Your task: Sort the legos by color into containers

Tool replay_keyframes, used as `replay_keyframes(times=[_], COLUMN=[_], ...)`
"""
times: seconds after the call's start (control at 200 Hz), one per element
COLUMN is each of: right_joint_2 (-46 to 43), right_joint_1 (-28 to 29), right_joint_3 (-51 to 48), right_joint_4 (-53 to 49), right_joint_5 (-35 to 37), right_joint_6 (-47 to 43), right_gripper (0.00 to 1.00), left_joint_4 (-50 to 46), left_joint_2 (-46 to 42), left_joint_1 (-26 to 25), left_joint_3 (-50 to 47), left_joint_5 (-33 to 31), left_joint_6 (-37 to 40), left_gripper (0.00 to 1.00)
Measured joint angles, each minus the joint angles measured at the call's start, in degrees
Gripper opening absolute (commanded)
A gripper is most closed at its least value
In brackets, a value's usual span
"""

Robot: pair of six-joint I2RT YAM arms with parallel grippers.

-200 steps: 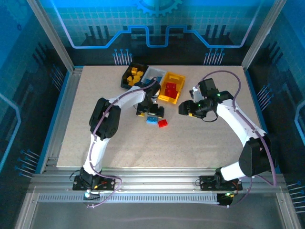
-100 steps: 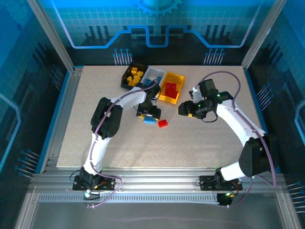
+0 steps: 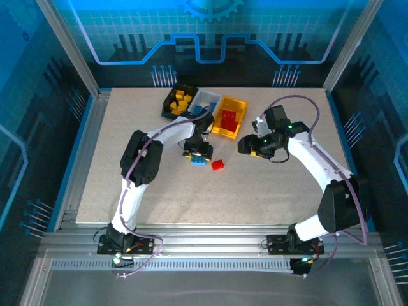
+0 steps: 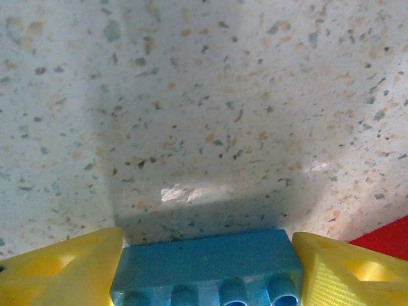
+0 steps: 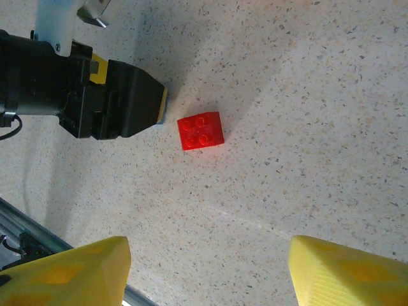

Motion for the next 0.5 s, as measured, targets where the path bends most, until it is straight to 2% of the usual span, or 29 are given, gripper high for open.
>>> replay_keyframes(times=[0.115, 0.225, 0.375, 0.5], right_joint_2=[-0.11, -0.50, -2.19, -4.74], right_joint_1=[0.00, 0.00, 0.00, 0.15], right_joint_3=[-0.31, -0.81, -1.90, -4.02], right_joint_4=[0.11, 0.31, 1.09, 1.53], right_joint_5=[0.02, 0.02, 0.04, 0.26], right_joint_6=[0.00, 0.04, 1.14, 2.43], right_gripper=[0.68, 0.68, 0.68, 0.68], left_joint_4=[0.04, 2.19, 9.92, 15.15], left_joint_2=[-1.81, -5.01, -7.65, -5.44], left_joint_1=[3.30, 8.98, 17.05, 19.02], left_joint_3=[-0.28, -0.33, 0.52, 5.25], left_joint_5=[3.50, 8.63, 14.82, 17.49], left_joint_6=[-2.29, -6.84, -17.27, -25.99], left_gripper=[0.68, 0.68, 0.68, 0.68])
